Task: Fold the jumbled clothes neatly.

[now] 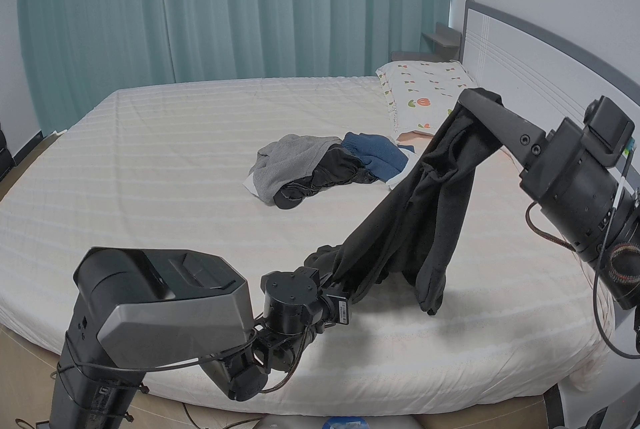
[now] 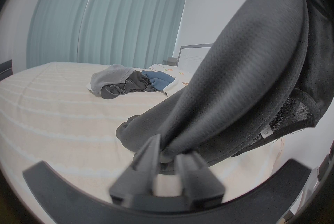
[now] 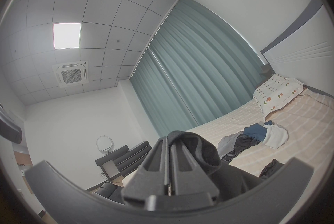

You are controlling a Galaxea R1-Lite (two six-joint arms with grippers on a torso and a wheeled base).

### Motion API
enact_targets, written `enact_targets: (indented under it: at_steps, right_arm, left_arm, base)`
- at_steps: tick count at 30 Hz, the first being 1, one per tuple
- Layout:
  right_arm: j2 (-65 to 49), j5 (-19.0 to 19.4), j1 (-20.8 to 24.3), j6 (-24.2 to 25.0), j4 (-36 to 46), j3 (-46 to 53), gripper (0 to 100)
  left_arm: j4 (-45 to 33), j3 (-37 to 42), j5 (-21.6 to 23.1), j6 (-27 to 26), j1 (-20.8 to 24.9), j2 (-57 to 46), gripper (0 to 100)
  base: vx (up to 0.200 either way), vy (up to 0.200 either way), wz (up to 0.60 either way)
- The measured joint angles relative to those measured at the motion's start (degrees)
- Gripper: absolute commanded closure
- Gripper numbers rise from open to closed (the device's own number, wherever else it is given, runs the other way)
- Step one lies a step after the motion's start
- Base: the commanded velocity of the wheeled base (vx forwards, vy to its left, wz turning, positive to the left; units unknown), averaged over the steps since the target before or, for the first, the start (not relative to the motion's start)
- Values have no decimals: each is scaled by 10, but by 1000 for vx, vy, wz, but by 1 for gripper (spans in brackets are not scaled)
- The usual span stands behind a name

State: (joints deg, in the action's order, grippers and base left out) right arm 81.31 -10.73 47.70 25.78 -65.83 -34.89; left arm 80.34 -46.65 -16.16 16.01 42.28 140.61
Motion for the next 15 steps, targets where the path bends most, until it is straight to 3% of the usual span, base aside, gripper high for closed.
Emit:
enact_targets:
  at_steps: [8,15]
  right_arm:
    - [2,3,-24,1,3,8,100]
    - [15,30,-75,2,5,22,100]
  left_arm:
    - [11,23,-16,9,-13,-18,100]
    - [6,96,-23,10,-42,-111,100]
  base:
    - [0,0,0]
    - [0,0,0]
